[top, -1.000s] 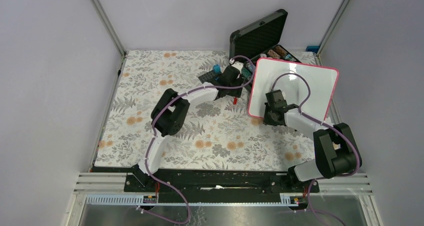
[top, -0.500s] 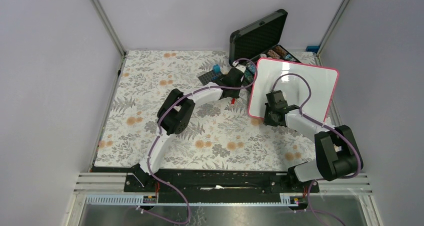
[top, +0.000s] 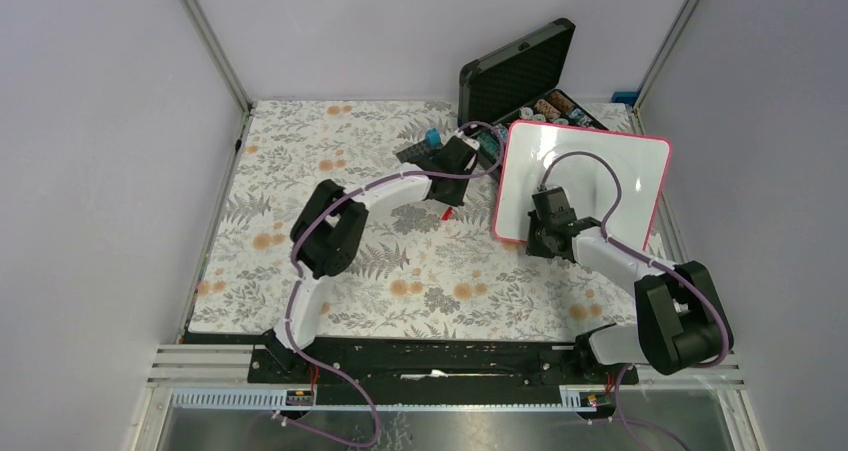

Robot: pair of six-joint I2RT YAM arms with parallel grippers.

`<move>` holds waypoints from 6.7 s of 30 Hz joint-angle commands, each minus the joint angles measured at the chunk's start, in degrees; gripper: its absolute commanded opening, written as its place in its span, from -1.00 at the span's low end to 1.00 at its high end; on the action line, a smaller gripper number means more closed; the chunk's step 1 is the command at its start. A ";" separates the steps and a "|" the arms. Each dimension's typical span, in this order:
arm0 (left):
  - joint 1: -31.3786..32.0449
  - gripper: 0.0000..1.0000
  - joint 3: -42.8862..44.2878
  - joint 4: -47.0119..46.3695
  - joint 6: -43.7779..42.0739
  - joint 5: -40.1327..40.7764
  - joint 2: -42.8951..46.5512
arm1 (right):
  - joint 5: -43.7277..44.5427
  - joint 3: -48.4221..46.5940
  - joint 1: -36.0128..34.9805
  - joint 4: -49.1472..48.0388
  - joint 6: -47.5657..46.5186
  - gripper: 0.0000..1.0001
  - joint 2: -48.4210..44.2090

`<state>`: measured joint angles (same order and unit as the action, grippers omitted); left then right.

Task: Write a sentence on the whiteboard
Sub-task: Move the whiteboard to the center of the board, then pass from the left arm to the right, then pass from the right arm to the left

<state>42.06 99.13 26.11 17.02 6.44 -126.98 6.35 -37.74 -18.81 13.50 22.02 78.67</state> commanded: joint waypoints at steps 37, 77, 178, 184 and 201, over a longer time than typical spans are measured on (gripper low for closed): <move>-35.35 -1.00 -16.76 4.57 4.33 -12.85 47.56 | -2.94 -14.73 -34.06 -5.46 -2.95 -1.00 12.39; -46.37 -1.00 -6.71 7.74 2.51 -20.49 46.03 | -13.45 -32.86 -44.39 -4.04 -4.90 0.66 21.87; 0.71 0.22 -8.15 20.89 -41.65 -37.47 45.68 | -70.30 -21.49 -1.30 -13.95 14.35 -1.00 -7.88; 0.25 0.00 -10.29 19.64 -41.33 -36.09 46.09 | -71.21 -20.81 -1.25 -15.57 14.86 -1.00 -8.47; 0.43 -1.00 -10.12 20.31 -43.65 -43.71 45.16 | -71.48 -20.67 -2.50 -15.69 14.13 -0.35 -7.60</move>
<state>42.65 88.23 48.45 -24.69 -33.74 -82.78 -63.13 -57.14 -20.29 -0.73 36.32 71.37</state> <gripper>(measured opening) 0.149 0.286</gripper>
